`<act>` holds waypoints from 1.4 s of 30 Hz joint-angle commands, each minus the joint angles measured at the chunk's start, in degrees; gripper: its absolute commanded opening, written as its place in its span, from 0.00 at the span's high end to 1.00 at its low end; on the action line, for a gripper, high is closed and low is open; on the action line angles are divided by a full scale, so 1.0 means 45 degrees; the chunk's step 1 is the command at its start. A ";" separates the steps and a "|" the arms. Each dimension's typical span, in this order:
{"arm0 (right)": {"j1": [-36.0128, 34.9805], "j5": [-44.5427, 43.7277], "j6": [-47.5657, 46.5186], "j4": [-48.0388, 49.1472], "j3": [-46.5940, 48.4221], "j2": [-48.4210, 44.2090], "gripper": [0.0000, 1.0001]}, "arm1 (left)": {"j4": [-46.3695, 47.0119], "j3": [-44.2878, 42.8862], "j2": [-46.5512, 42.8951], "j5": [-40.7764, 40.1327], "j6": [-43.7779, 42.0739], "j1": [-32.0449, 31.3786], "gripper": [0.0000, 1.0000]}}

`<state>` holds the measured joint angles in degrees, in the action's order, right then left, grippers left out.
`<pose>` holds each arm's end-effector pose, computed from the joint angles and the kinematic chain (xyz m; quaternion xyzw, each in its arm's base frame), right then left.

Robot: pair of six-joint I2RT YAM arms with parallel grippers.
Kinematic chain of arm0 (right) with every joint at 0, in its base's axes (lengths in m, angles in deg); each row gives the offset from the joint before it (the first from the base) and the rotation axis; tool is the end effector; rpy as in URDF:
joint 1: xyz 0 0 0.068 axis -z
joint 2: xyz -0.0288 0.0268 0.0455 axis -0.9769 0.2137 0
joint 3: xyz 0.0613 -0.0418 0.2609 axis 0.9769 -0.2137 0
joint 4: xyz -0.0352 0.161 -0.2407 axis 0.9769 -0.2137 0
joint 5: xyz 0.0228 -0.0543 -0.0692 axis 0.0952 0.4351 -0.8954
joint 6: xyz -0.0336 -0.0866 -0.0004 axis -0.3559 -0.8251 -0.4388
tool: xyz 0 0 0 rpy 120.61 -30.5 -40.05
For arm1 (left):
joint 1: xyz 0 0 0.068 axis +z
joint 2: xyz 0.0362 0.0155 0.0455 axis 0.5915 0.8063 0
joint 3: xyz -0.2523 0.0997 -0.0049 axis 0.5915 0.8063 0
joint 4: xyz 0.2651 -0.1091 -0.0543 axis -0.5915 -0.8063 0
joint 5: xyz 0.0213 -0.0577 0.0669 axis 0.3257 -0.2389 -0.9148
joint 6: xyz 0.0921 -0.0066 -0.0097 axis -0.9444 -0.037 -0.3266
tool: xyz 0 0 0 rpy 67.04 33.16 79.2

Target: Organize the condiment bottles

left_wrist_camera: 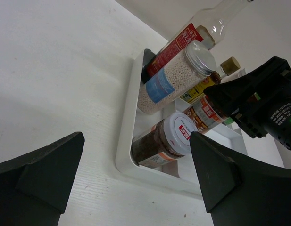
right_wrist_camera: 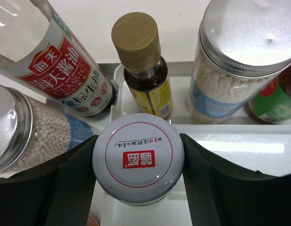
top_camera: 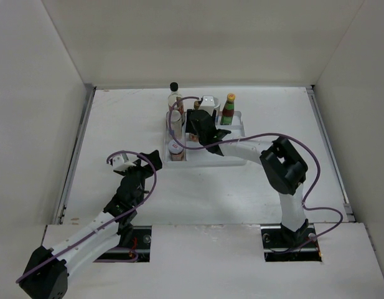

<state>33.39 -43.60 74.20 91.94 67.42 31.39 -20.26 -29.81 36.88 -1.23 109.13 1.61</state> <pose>0.4079 0.3327 0.1821 0.0058 0.8243 0.0804 0.5603 0.2072 -0.0817 0.1704 -0.2505 0.6794 -0.2081 0.6575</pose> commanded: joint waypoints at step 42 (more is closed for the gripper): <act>0.0353 -0.2308 -0.0156 0.1580 -0.6478 -0.8961 0.00 | -0.3400 -0.1868 -0.0262 -0.0192 -0.0043 0.0327 0.00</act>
<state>32.43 -49.72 73.00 97.57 44.06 -3.50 -30.23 -34.40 37.54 -1.27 109.08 2.20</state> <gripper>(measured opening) 0.999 0.997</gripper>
